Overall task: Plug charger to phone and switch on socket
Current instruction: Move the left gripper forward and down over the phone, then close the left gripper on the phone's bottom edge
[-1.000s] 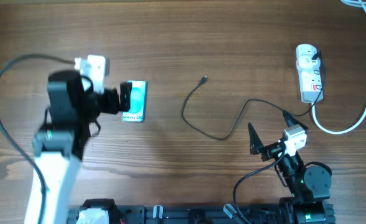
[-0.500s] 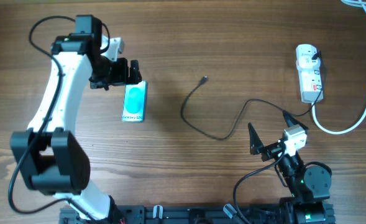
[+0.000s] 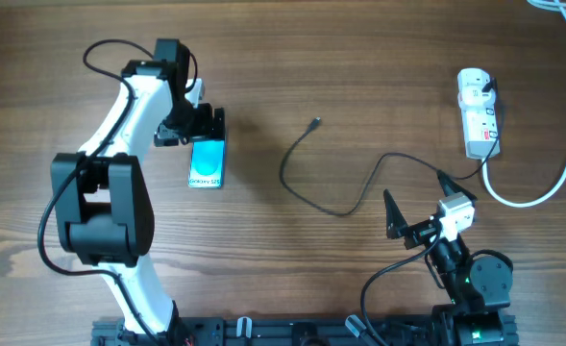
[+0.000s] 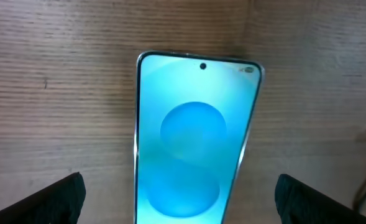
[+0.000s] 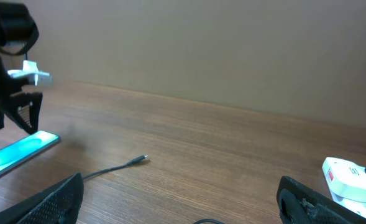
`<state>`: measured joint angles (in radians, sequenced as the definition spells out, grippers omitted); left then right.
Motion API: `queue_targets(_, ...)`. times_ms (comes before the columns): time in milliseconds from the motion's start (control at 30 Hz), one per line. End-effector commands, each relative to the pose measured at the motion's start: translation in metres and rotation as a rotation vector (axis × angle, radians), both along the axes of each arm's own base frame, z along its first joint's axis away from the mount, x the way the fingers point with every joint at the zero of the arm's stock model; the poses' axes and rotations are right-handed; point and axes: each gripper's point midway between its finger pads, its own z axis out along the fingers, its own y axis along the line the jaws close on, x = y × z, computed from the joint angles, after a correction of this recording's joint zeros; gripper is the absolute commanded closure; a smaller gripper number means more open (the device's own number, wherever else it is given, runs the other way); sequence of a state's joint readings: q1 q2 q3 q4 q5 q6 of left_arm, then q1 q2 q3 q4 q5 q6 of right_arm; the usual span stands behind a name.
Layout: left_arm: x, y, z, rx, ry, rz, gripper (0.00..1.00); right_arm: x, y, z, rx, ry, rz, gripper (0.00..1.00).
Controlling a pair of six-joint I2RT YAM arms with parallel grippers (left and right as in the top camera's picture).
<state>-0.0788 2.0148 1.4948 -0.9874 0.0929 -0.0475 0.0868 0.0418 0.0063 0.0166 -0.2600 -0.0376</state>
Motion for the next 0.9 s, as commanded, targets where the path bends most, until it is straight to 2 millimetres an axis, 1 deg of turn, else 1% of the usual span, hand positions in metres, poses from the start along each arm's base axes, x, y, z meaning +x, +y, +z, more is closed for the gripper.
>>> queue_targets(0,-0.015,0.002,-0.026,0.019,0.046,0.01,0.02,0.0,0.0,0.002,0.013,-0.003,-0.004,0.0)
queue_targets(100,-0.019,0.002,-0.032,0.018,0.049,0.018,0.02,0.0,0.0,0.002,0.013,-0.003,-0.004,0.0)
queue_targets(167,-0.021,0.001,-0.036,0.019,0.054,0.056,0.04,0.0,0.0,0.002,0.014,-0.003,-0.004,0.0)
queue_targets(333,-0.023,-0.015,-0.043,0.021,0.054,0.022,0.06,0.0,0.0,0.002,0.013,-0.003,-0.004,0.0)
queue_targets(400,-0.025,-0.012,-0.046,0.084,0.056,0.028,0.05,0.0,0.0,0.002,0.014,-0.003,-0.004,0.0)
queue_targets(567,-0.024,-0.006,-0.046,0.132,0.049,0.043,0.05,0.0,0.0,0.002,0.014,-0.004,-0.004,0.0)
queue_targets(600,-0.022,-0.002,-0.046,0.158,0.04,0.044,0.05,0.0,0.0,0.002,0.013,-0.003,-0.004,0.0)
queue_targets(633,-0.021,-0.001,-0.046,0.163,0.034,0.036,0.02,0.0,0.0,0.002,0.014,-0.003,-0.004,0.0)
queue_targets(700,-0.019,-0.001,-0.046,0.161,0.025,0.013,0.0,0.0,0.0,0.002,0.014,-0.004,-0.004,0.0)
queue_targets(867,-0.016,-0.011,-0.049,0.109,0.013,0.01,0.0,0.0,0.0,0.002,0.014,-0.003,-0.004,0.0)
